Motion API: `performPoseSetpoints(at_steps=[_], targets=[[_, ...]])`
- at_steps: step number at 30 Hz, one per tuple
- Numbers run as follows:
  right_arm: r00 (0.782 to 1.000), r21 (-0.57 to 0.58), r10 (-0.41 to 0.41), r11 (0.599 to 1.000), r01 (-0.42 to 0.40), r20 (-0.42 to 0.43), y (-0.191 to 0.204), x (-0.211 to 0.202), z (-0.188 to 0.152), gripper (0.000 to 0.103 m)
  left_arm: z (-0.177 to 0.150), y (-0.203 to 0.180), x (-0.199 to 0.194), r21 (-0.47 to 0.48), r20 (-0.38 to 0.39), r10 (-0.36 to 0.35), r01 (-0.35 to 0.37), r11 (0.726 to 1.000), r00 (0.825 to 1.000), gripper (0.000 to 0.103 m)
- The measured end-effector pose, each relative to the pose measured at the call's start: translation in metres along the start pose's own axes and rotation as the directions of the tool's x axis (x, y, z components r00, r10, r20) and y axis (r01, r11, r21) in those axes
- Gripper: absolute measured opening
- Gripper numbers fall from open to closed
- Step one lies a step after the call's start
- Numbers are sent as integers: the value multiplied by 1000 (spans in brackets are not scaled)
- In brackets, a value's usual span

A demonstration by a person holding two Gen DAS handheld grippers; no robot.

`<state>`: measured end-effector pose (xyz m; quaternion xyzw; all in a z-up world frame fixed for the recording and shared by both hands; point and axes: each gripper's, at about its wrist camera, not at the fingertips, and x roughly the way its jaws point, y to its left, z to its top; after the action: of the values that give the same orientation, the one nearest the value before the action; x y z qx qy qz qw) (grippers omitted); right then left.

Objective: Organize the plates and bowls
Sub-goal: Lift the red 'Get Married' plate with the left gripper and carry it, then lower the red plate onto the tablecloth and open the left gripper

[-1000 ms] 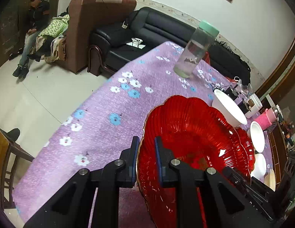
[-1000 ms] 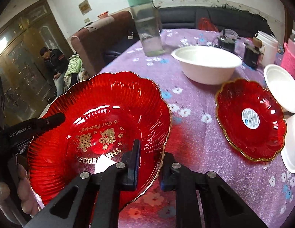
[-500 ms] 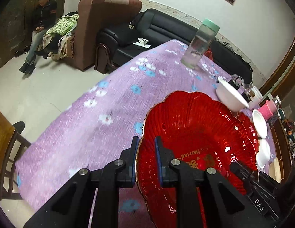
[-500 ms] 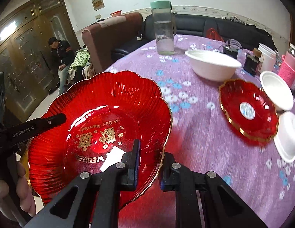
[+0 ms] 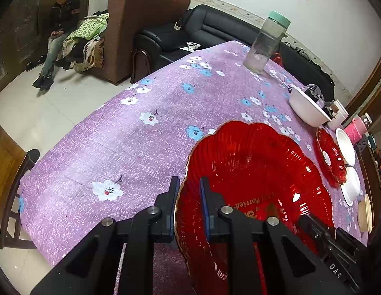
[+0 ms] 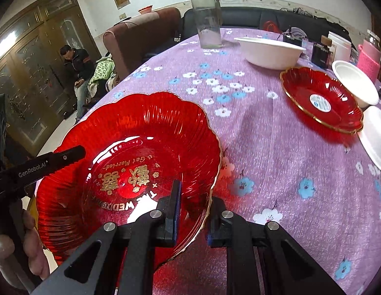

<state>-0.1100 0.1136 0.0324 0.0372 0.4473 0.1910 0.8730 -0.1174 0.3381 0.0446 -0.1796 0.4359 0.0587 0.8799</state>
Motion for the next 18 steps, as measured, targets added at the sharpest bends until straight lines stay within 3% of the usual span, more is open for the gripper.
performPoseSetpoints(at_steps=[2, 3, 4, 5, 6, 7, 8, 13, 18], targets=[[1000, 2, 15, 1000, -15, -6, -1, 0, 0, 18, -1, 2, -4, -15, 12, 13, -13, 1000, 1000, 22], [1000, 4, 18, 1000, -18, 1, -2, -2, -1, 19, -2, 2, -6, -23, 16, 7, -6, 1000, 1000, 33], [1000, 1, 20, 1000, -20, 7, -2, -3, -1, 23, -3, 3, -11, -32, 24, 2, -2, 999, 1000, 47], [1000, -4, 21, 1000, -21, 14, -2, -6, -1, 28, -3, 4, -17, -41, 39, 4, -3, 999, 999, 55], [999, -10, 12, 1000, -11, 30, -2, -10, -1, 44, -3, 4, -24, -53, 61, 7, -4, 999, 998, 66], [999, -13, 3, 1000, -3, 47, -2, -14, -1, 59, -3, 5, -32, -64, 84, 9, -4, 998, 996, 68], [998, -11, -1, 1000, 2, 70, -4, -20, -2, 63, -3, 6, -41, -73, 106, 12, -4, 997, 994, 68], [994, 20, 10, 1000, -12, 112, -18, -42, -4, 65, -6, 2, -78, -119, 177, -9, 30, 992, 984, 81], [991, 67, 24, 997, -34, 134, -39, -64, -16, 65, -14, -33, -109, -23, 261, -26, 33, 999, 965, 86]])
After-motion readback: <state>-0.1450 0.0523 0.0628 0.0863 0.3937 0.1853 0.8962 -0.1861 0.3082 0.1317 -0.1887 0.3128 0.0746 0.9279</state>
